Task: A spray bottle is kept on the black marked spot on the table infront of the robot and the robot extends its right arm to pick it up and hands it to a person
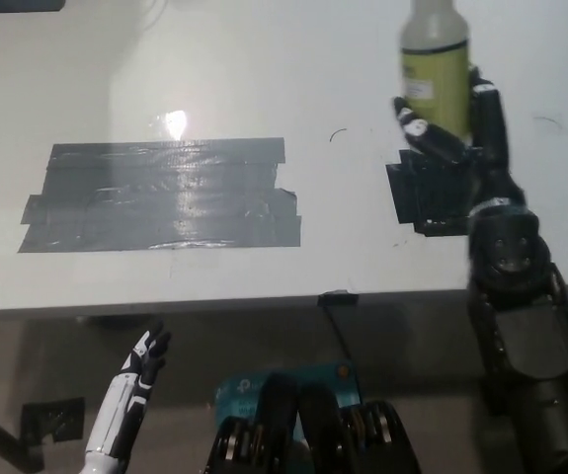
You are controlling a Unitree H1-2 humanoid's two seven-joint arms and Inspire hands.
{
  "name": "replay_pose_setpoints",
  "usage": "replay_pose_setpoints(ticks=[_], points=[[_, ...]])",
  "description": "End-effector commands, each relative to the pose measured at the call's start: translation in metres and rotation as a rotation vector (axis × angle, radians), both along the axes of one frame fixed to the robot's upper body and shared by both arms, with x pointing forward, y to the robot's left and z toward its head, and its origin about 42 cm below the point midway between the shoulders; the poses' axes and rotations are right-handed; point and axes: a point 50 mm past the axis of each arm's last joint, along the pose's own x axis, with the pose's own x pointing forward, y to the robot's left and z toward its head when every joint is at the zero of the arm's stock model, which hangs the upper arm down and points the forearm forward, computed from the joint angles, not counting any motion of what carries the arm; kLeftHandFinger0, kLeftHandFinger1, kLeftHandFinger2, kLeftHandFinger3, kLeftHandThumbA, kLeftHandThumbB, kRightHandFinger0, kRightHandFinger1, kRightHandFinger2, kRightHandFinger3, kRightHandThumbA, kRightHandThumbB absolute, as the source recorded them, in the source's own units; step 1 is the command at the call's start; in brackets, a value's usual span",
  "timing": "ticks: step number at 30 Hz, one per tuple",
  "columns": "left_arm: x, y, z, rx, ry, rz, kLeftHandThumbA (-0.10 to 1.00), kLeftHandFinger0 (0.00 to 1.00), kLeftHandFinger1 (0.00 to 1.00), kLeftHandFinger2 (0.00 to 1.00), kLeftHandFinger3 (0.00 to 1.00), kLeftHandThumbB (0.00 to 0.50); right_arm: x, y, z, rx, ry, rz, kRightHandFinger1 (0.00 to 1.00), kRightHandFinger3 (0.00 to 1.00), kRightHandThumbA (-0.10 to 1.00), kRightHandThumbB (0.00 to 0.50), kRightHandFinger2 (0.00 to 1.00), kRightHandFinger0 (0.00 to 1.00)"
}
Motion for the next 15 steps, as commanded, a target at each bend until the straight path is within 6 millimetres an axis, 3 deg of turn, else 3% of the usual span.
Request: replay_pose_setpoints(ticks=[1,4,6,8,11,15], points=[[0.004,0.002,0.010,0.017,-0.047,-0.001,1.00,1.00,1.00,1.00,1.00,0.286,0.005,0.045,0.027,0.108,0.032,0.188,0.45,0.79,-0.10,0.106,0.81,0.01],[0.005,0.003,0.011,0.028,-0.048,-0.003,1.00,1.00,1.00,1.00,1.00,0.286,0.007,0.050,0.010,0.153,0.094,0.190,0.50,0.84,-0.10,0.101,0.87,0.03],[0.006,0.003,0.012,0.034,-0.052,-0.006,1.00,1.00,1.00,1.00,1.00,0.284,0.010,0.051,-0.010,0.227,0.157,0.208,0.50,0.85,-0.10,0.092,0.85,0.01],[0.006,0.003,0.012,0.051,-0.049,-0.012,1.00,1.00,1.00,1.00,1.00,0.292,0.013,0.051,-0.032,0.305,0.231,0.205,0.48,0.84,-0.10,0.118,0.83,0.00],[0.003,0.003,0.013,0.068,-0.040,-0.015,1.00,1.00,1.00,1.00,1.00,0.295,0.012,0.052,-0.051,0.352,0.295,0.180,0.47,0.85,-0.10,0.137,0.83,0.00],[0.003,0.002,0.012,0.082,-0.041,-0.019,1.00,1.00,1.00,1.00,1.00,0.295,0.008,0.052,-0.069,0.372,0.320,0.156,0.48,0.80,-0.10,0.112,0.80,0.03]])
